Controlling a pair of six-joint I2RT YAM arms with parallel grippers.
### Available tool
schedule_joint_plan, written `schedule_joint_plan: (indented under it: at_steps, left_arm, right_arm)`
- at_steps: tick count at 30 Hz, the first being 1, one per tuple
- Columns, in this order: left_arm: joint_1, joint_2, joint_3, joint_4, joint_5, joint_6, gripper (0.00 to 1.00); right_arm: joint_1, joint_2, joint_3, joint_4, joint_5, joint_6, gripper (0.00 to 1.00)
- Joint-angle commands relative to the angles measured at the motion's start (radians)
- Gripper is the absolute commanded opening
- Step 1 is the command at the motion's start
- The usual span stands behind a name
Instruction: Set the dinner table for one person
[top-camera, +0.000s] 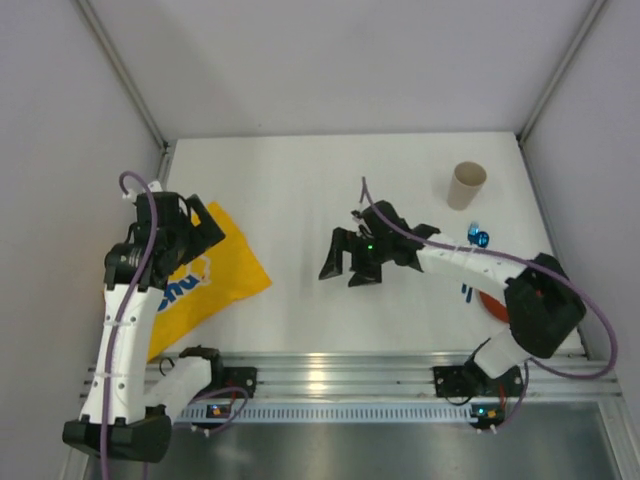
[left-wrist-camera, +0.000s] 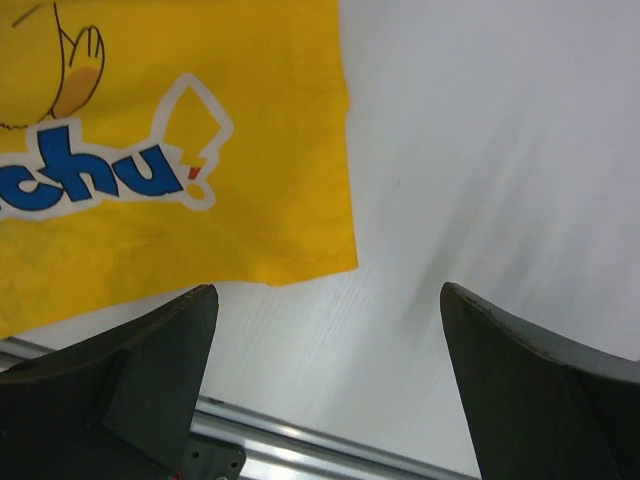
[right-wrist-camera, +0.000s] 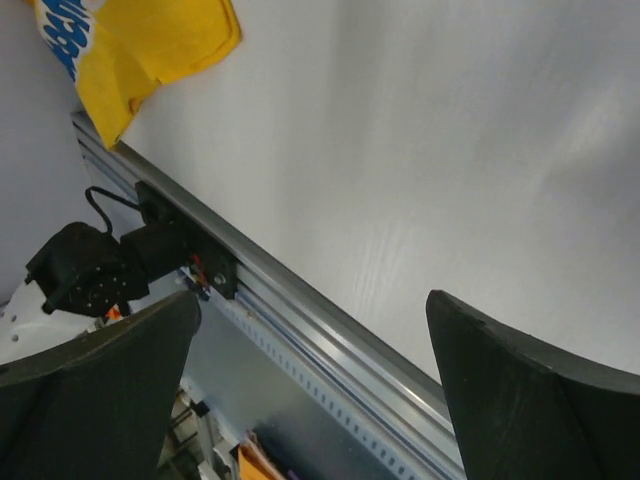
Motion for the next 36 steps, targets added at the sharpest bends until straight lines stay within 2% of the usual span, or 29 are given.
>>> schedule_joint_plan:
  at_steps: [1,5,9,15,21,29,32,33,36]
  left_arm:
    - [-0.029,-0.023,-0.03,-0.114,0.062,-0.08,0.98]
    - [-0.082,-0.062,0.031,-0.204,-0.078,-0.101,0.98]
    - [-0.146,-0.103,0.092,-0.235,-0.109,-0.124,0.98]
    - [-0.181,-0.114,0.148,-0.278,-0.109,-0.105,0.98]
    - [-0.191,-0.131,0.177,-0.307,-0.161,-0.054,0.98]
    - [-0.191,-0.149,0.208,-0.373,-0.222,-0.036,0.98]
    - [-0.191,-0.148,0.229,-0.393,-0.238,-0.025,0.98]
    - [-0.191,-0.152,0.231,-0.393,-0.241,-0.026,0.98]
    - [-0.191,-0.159,0.212,-0.392,-0.241,-0.034,0.98]
  right_arm:
    - [0.135,0.16,0.158,0.11,0.079,0.084,1.0]
    - [0.208,0.393,0.318,0.119,0.148,0.125,1.0]
    - [0.226,0.553,0.434,0.143,0.191,0.173,1.0]
    - [0.226,0.679,0.516,0.191,0.244,0.277,1.0]
    - [0.226,0.817,0.666,0.09,0.229,0.26,1.0]
    - [0.341,0.947,0.798,0.09,0.157,0.302,1.0]
    - [0.366,0.975,0.827,0.094,0.139,0.314,0.91]
    - [0.367,0.984,0.835,0.096,0.133,0.314,0.76]
    - [0.358,0.992,0.843,0.093,0.117,0.309,0.51]
